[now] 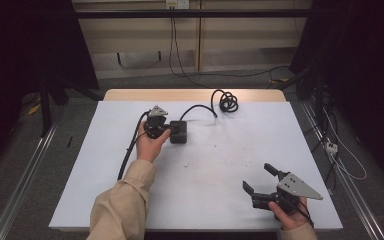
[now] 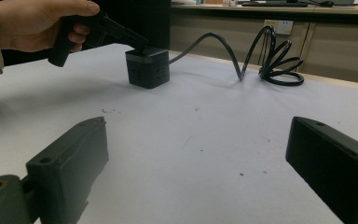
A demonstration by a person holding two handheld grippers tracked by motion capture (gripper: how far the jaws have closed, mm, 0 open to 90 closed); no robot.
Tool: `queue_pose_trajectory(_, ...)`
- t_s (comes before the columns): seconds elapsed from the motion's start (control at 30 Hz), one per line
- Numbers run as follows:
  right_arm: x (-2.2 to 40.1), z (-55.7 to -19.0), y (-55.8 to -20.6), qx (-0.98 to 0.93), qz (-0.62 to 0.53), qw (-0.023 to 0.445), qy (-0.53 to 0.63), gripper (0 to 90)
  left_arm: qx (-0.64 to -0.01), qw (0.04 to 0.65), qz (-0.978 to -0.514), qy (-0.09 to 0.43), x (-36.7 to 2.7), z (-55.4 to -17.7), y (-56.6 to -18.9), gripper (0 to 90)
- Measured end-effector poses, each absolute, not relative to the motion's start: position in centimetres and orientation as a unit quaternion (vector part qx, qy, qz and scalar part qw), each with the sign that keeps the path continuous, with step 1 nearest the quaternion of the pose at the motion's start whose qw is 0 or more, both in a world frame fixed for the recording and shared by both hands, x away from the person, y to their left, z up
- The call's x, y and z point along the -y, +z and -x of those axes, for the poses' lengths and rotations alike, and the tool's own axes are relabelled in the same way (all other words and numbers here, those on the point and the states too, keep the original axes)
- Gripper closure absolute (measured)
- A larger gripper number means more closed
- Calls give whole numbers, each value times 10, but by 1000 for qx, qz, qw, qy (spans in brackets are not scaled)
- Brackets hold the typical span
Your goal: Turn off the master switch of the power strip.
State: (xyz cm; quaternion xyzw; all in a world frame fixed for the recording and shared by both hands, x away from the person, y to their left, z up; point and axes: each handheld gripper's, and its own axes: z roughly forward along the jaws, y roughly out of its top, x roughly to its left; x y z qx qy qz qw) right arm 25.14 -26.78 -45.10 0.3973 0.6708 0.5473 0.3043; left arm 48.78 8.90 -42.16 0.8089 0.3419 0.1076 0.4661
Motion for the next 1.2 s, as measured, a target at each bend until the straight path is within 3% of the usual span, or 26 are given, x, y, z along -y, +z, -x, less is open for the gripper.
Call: queue_pose_trajectory(1.2,268,-251,-451,-672,-395,306,547,49,-354,472,-801,102,-87,-486,-423,900)
